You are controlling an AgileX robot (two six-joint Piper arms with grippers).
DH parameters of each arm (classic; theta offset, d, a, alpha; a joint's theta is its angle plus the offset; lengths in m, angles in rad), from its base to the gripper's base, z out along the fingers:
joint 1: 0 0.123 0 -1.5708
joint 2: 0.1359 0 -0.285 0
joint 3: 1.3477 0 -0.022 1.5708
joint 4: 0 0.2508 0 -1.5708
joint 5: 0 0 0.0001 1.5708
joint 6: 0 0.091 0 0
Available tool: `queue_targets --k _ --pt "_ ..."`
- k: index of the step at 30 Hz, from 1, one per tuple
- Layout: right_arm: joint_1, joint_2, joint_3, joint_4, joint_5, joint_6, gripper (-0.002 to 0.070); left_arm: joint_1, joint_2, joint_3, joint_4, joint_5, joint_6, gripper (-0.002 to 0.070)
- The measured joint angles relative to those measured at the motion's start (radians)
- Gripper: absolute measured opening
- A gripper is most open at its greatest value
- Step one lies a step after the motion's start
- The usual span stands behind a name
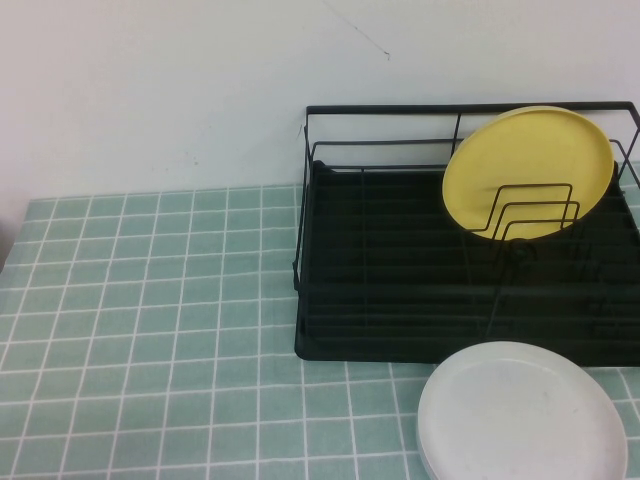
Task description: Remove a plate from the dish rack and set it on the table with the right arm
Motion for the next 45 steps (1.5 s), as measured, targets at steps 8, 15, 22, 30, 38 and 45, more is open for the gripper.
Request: queue_targets --k 8,15,22,30,38,45 --pt "0.000 -0.049 0.038 -0.079 -0.087 0.021 -0.0001 0.000 0.000 0.000 0.000 0.000 0.000 -0.0003" --pt "-0.002 -0.286 0.438 -0.104 -0.699 0.023 -0.0001 0.000 0.000 0.000 0.000 0.000 0.000 -0.0003" --pt "-0.002 -0.534 0.826 -0.101 -1.129 0.023 -0.0001 0.000 0.000 0.000 0.000 0.000 0.000 -0.0003" --pt "-0.002 -0.650 0.846 -0.089 -1.076 0.003 -0.0001 0.000 0.000 0.000 0.000 0.000 0.000 -0.0003" --pt "-0.002 -0.650 0.846 -0.082 -0.948 0.002 -0.0001 0.000 0.000 0.000 0.000 0.000 0.000 -0.0003" --pt "-0.002 -0.650 0.846 -0.211 -0.730 0.151 -0.0001 0.000 0.000 0.000 0.000 0.000 0.000 -0.0005"
